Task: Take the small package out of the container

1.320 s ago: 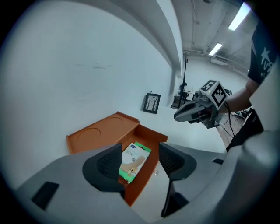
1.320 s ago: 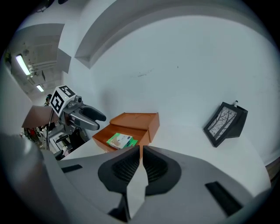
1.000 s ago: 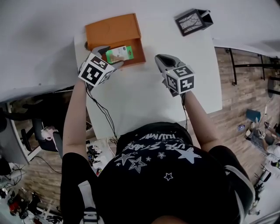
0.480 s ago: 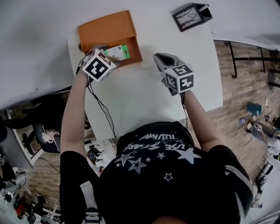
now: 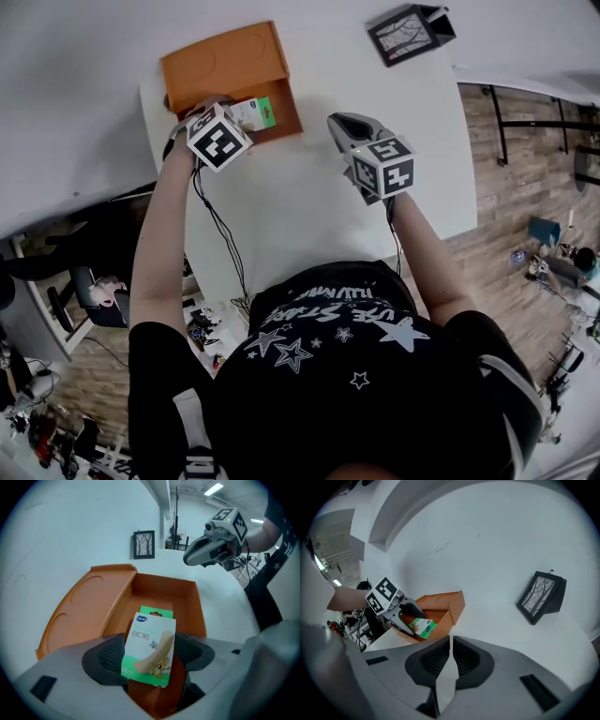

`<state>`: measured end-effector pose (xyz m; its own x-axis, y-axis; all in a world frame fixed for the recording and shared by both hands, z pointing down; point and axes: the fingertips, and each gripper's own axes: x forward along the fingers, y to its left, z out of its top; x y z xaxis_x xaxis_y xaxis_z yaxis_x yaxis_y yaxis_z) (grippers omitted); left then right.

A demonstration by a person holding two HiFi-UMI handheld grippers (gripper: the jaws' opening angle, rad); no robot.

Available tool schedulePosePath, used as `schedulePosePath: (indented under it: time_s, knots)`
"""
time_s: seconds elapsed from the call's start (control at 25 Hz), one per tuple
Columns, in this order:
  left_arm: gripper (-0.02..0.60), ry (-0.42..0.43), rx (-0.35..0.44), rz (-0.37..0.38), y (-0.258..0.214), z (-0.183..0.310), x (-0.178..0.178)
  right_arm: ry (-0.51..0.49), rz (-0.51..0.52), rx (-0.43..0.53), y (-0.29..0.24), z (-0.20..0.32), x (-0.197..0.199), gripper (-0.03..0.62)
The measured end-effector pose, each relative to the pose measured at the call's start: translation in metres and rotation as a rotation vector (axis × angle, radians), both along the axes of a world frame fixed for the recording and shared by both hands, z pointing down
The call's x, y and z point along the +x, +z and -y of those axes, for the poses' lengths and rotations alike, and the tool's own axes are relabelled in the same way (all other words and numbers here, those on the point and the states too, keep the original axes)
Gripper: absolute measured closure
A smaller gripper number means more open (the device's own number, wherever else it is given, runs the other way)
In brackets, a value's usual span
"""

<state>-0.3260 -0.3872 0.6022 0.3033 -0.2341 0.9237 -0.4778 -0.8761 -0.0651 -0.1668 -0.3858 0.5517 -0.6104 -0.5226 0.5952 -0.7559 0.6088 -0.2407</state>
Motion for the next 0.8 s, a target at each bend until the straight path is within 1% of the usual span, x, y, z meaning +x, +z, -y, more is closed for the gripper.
schedulePosePath:
  time_s: [0.08,0.16,0.32,0.48,0.68,0.8]
  knots:
    - [0.221,0.024,0.014,0.027,0.004,0.000,-0.001,-0.002,0.003,-0.002,0.000,0.000,-0.001,0.540]
    - [0.221,0.037,0.017,0.035,0.005,0.000,-0.001,-0.007,0.005,-0.004,0.001,0.000,-0.003,0.540]
    - [0.221,0.044,0.012,0.043,0.005,0.000,0.001,-0.021,0.000,-0.011,0.005,0.001,-0.007,0.540]
    - [0.224,0.050,0.001,0.066,0.005,-0.001,0.001,-0.028,0.013,-0.015,0.004,-0.001,-0.014,0.540]
    - [0.229,0.069,0.016,0.069,0.003,-0.001,0.001,-0.039,0.018,-0.005,-0.001,0.000,-0.015,0.540]
    - [0.229,0.052,0.014,0.062,-0.003,-0.003,0.001,-0.035,0.018,0.006,-0.007,0.002,-0.009,0.540]
